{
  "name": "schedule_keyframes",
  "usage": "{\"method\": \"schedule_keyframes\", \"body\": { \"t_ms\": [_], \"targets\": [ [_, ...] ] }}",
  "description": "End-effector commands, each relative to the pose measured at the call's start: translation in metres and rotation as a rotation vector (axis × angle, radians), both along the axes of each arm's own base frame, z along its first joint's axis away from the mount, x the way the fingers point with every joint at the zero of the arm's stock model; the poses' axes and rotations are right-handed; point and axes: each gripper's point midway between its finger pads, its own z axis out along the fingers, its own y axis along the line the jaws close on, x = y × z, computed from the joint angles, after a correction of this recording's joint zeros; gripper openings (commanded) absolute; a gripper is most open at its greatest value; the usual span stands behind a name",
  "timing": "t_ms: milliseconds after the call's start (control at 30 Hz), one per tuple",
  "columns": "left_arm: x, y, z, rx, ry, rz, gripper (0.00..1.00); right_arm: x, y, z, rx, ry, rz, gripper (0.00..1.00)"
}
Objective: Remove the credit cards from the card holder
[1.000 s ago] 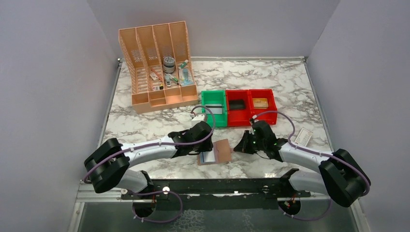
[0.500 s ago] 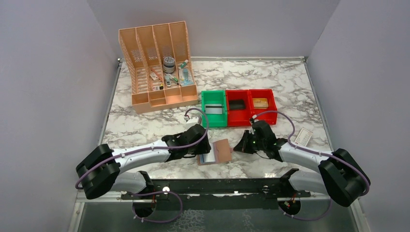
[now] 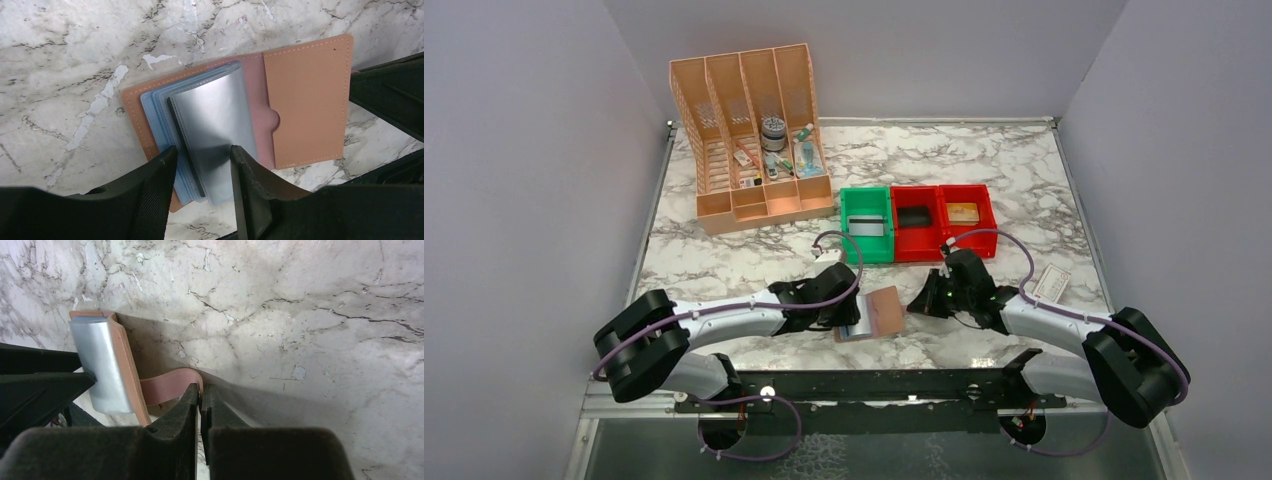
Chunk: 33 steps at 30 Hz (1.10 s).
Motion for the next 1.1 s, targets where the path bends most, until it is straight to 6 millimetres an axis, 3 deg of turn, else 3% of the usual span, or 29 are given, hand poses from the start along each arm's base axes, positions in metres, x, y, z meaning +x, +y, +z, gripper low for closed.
{"method": "schedule_keyframes", "body": {
  "t_ms": [0, 133, 500, 700, 1067],
  "targets": [
    [-0.003, -0.015, 0.004, -0.036, 0.006, -0.022, 0.45, -0.007, -0.022, -0.023, -0.116, 0.035, -0.036, 0.01],
    [0.000, -0.019, 0.012, -0.052, -0.019, -0.024, 0.46, -0.007, -0.022, -0.023, -0.116, 0.033, -0.033, 0.01],
    [0.001, -0.011, 0.025, -0.032, -0.028, 0.000, 0.67, -0.009, -0.023, -0.026, -0.128, 0.056, -0.029, 0.01],
    [-0.002, -0.014, 0.017, -0.027, -0.001, -0.008, 0.67, -0.009, -0.024, -0.027, -0.133, 0.056, -0.036, 0.01],
    [-0.002, -0.025, 0.023, -0.075, -0.023, -0.031, 0.64, -0.009, -0.023, -0.028, -0.135, 0.061, -0.028, 0.01]
  ]
}}
